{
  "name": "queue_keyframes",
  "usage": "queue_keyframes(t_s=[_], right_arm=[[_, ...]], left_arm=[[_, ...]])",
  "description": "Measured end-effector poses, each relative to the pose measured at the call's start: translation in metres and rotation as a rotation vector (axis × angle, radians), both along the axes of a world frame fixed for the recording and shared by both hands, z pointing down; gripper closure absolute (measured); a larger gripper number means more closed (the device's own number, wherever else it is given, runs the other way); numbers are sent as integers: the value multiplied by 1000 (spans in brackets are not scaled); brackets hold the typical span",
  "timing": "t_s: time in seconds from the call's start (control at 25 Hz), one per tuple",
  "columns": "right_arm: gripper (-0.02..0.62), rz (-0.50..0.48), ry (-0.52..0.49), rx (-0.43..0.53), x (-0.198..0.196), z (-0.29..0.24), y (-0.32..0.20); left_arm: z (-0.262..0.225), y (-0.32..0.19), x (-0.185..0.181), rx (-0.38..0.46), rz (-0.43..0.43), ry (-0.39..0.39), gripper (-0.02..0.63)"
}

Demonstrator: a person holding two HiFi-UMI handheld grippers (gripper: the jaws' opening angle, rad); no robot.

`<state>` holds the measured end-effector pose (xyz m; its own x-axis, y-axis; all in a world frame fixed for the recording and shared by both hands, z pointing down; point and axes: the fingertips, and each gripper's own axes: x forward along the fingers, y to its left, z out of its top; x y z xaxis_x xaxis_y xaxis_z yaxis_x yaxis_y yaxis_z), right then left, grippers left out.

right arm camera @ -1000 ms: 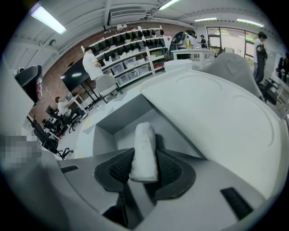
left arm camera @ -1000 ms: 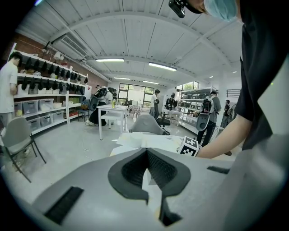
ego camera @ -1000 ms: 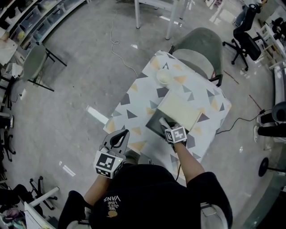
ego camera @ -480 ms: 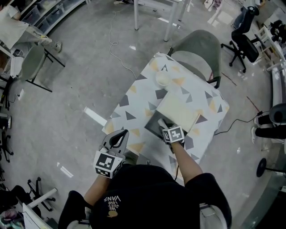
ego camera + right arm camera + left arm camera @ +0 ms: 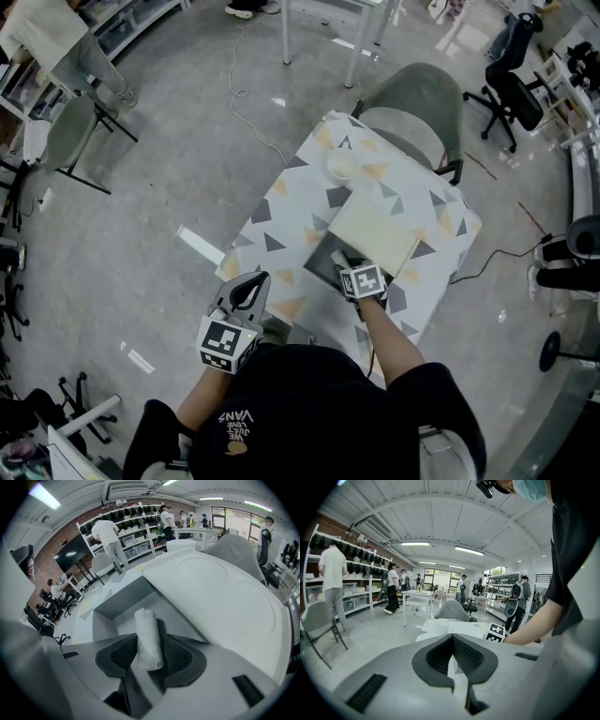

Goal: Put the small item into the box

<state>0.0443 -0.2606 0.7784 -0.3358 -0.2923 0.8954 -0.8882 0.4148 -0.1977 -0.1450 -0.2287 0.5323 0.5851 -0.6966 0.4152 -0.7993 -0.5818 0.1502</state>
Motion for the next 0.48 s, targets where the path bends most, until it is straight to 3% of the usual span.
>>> queue_keyframes(t_s=[0.48], right_arm=[[375,25,-26,26,3,-5,1]], left_arm=[[-6,3,6,16,6,-4,600]])
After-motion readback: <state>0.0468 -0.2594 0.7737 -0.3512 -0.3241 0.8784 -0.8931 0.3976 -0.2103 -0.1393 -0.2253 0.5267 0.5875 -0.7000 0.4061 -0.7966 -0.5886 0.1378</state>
